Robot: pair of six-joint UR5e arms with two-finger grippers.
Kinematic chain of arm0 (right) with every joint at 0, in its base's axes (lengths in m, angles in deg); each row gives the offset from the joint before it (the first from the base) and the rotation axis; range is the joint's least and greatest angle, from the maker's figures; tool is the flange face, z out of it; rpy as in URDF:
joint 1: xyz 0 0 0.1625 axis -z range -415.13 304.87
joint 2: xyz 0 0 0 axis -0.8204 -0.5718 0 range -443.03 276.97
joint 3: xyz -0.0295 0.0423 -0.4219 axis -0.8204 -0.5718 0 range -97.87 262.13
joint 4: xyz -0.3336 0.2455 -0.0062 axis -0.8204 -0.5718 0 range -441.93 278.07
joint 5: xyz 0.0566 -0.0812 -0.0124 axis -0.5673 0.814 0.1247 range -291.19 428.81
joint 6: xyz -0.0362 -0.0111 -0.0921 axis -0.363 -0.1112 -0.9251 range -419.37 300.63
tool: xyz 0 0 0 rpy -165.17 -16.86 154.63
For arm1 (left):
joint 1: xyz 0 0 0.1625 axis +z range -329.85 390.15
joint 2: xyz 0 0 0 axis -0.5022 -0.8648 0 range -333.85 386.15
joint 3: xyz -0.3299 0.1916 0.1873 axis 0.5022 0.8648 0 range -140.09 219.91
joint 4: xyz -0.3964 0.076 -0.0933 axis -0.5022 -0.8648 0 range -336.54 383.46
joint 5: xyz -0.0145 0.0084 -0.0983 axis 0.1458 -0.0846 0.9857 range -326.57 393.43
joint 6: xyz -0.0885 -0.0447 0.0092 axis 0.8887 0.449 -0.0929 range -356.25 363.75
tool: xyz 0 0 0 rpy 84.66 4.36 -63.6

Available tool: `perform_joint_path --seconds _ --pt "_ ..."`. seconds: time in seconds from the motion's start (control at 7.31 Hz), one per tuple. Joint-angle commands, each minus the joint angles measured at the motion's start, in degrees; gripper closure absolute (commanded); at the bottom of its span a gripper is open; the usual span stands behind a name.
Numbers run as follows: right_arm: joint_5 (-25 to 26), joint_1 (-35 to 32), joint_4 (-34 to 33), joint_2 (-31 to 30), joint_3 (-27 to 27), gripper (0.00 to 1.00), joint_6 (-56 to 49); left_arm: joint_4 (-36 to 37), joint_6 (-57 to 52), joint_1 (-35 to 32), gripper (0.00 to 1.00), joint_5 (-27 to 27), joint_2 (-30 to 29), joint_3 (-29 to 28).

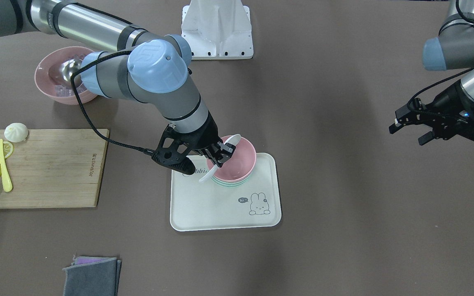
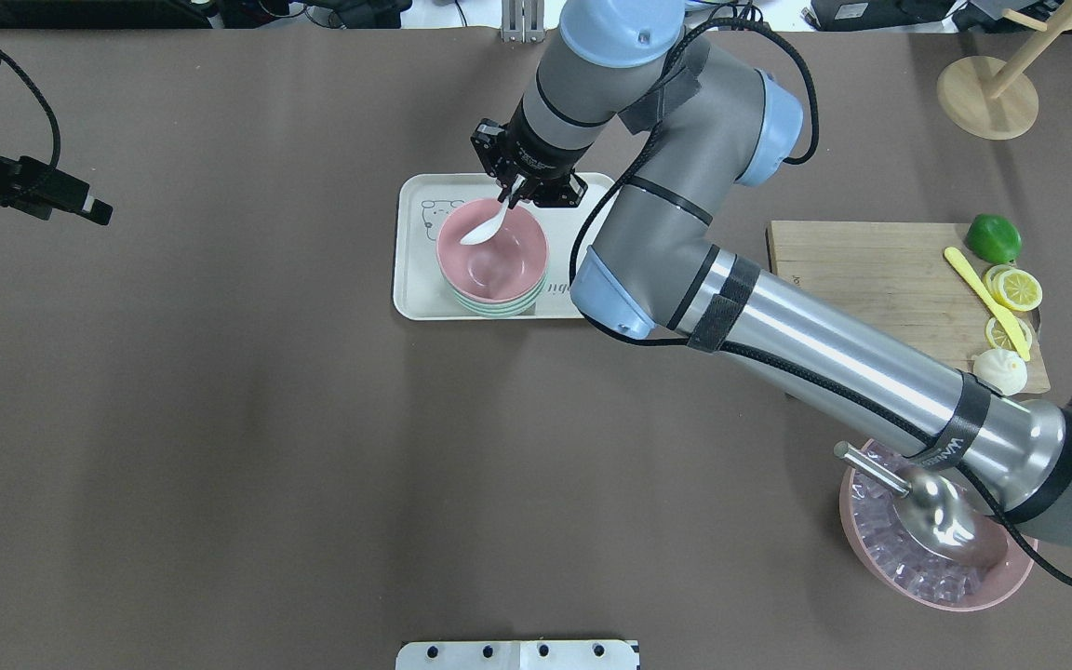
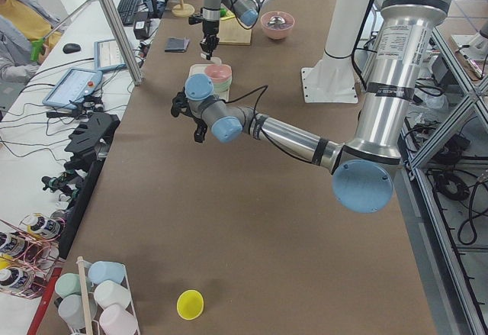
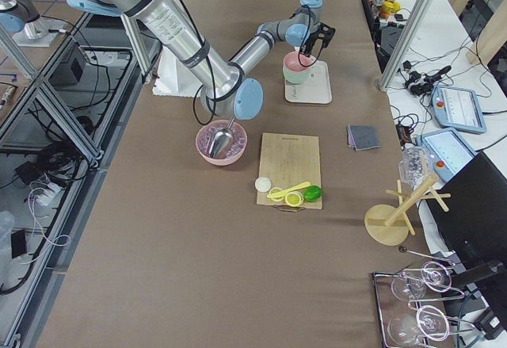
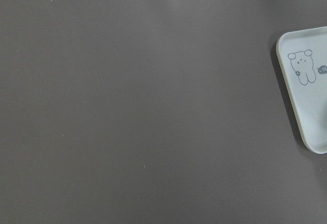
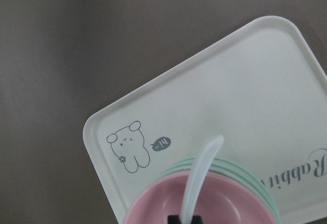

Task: Stack pink bowl on green and place spoon

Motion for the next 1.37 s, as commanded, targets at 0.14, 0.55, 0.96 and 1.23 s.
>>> perform_joint_path --seconds 0.14,0.55,0.96,1.23 --pt "-4.33 -3.91 4.05 -6.82 0.97 0.0 -7.19 0.47 0.61 0.48 0.02 -0.82 -0.56 -1.83" --pt "-17.44 -17.43 3.79 -20.77 8.26 0.0 -20.79 0.64 -1.14 -0.57 0.02 -1.35 0.13 -2.27" --pt "-24.07 -31.07 3.18 -30.72 7.66 0.0 -42.38 0.91 -8.51 -5.31 0.02 -1.08 2.77 -2.45" --pt "-23.99 -37.93 -4.6 -33.81 7.48 0.0 -58.89 6.59 -21.3 -11.88 0.02 -0.64 5.23 -1.93"
